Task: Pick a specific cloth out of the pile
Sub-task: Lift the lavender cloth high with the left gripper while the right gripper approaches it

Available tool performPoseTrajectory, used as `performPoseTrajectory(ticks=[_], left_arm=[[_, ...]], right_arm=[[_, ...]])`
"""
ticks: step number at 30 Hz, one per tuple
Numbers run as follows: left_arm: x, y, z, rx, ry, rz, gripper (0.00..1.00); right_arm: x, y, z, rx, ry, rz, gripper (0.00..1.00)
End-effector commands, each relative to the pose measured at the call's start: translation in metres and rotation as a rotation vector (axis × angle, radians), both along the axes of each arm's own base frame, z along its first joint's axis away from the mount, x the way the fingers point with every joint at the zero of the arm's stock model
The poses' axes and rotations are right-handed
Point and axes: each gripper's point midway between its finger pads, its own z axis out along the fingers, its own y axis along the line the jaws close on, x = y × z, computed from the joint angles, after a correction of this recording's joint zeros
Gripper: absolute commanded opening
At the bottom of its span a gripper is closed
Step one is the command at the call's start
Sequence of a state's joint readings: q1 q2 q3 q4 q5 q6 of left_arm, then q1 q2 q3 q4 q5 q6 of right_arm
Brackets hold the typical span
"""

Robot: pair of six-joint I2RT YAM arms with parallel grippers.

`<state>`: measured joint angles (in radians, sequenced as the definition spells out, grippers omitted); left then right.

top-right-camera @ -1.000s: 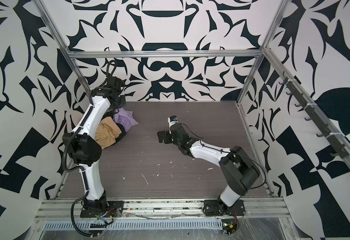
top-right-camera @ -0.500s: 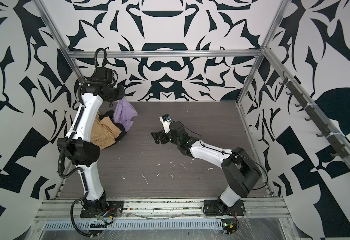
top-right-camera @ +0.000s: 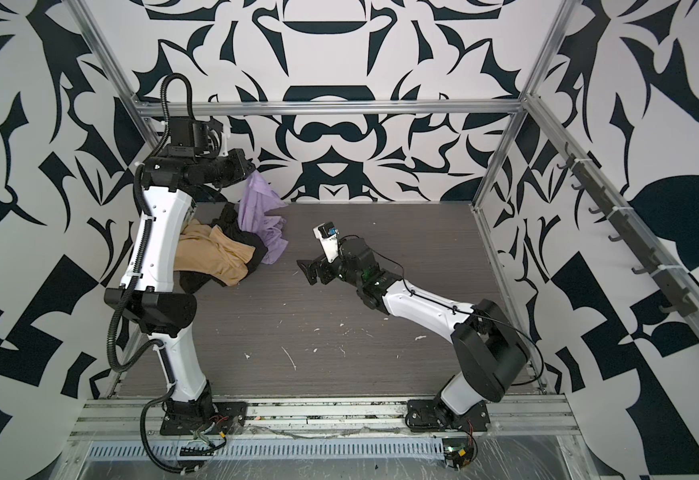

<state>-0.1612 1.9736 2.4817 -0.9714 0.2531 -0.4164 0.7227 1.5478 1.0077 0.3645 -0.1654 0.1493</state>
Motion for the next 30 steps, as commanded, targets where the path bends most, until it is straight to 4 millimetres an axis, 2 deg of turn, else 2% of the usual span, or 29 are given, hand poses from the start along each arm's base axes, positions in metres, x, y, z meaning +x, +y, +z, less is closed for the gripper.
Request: performPoseTrajectory(ticks=[1, 10, 16, 20, 23, 30], left_arm=[[-0.019, -0.005, 0.057, -0.072, -0.143, -0.046, 0.0], [-0.033, -0.011, 0.081, -0.119, -0.186, -0.081, 0.0], [-0.041, -0.012, 0.076, -0.139, -0.17, -0.091, 0.0], [-0.044, -0.019, 0.07, -0.159, -0.145, -0.132, 0.0], [-0.048, -0.03, 0.071, -0.155, -0.182, -0.225, 0.0], [-0.059, -0.051, 0.081, -0.203, -0.291, -0.393, 0.0]], right_arm=[[-0.004, 0.007, 0.059, 0.089, -0.116, 0.037, 1.0], [-0.012, 0.007, 0.076, 0.114, -0.149, 0.049, 1.0], [-0.019, 0.002, 0.084, 0.105, -0.175, 0.053, 1.0], [-0.026, 0.001, 0.08, 0.078, -0.211, 0.086, 0.99], [-0.037, 0.003, 0.079, 0.034, -0.35, 0.154, 0.97], [-0.044, 0.008, 0.08, -0.072, -0.618, 0.234, 0.97]])
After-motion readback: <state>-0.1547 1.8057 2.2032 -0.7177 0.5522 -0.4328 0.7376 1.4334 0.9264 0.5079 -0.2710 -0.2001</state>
